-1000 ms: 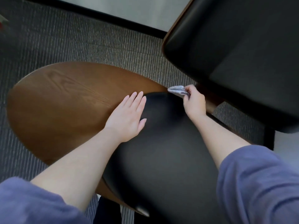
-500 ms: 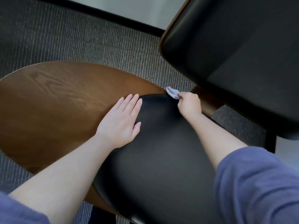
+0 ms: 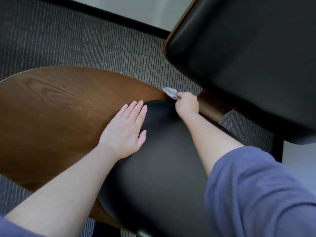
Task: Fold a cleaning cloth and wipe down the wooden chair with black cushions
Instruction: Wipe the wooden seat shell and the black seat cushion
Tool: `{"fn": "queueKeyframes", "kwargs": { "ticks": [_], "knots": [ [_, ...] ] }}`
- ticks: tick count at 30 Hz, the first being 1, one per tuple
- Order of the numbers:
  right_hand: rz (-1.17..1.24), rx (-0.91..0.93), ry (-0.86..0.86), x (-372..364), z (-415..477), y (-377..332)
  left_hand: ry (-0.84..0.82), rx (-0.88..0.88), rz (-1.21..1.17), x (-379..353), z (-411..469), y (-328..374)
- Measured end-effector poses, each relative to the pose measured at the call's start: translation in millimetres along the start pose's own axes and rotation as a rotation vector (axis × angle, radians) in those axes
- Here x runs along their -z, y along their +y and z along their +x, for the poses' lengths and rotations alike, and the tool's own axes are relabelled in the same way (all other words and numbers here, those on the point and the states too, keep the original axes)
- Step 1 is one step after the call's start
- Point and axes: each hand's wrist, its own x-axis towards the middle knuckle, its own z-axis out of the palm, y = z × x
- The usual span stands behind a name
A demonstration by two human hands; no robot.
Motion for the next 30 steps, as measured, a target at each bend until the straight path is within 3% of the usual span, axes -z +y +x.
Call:
{"fn": "queueKeyframes", "kwargs": {
  "ticks": [3, 8, 12, 14, 19, 23, 26, 30],
  "knots": [
    [0.069, 0.197, -0.019, -4.8, -5.7, -36.8, 0.007, 0.003, -0.02, 2.5, 0.2, -0.3],
    [-0.005, 0.053, -0.005, 0.7, -9.3, -45.6, 0.03, -0.039, -0.003, 11.2, -15.7, -21.3],
    [0.082, 0.206, -0.004, -1.5, -25.7, -84.7, 0.046, -0.147, 0.136, 26.1, -50.9, -60.5],
    [0.089, 0.177, 0.008, -1.4, -28.7, -100.4, 0.061, -0.175, 0.197, 36.3, -68.9, -73.2],
    [0.115, 0.324, 0.009, -0.4, -53.1, -143.7, 0.1, -0.115, 0.314, 66.3, -101.4, -109.9],
    [0.055, 0.299, 0.027, 1.7, -61.9, -162.5, 0.087, -0.172, 0.343, 74.4, -113.2, -129.0],
    [0.092, 0.427, 0.027, 1.3, -78.8, -182.4, 0.1, -0.18, 0.362, 79.0, -119.9, -136.2],
    [0.073, 0.457, 0.046, 4.3, -92.0, -197.4, 0.134, -0.121, 0.358, 88.2, -135.8, -143.5]
  ]
}}
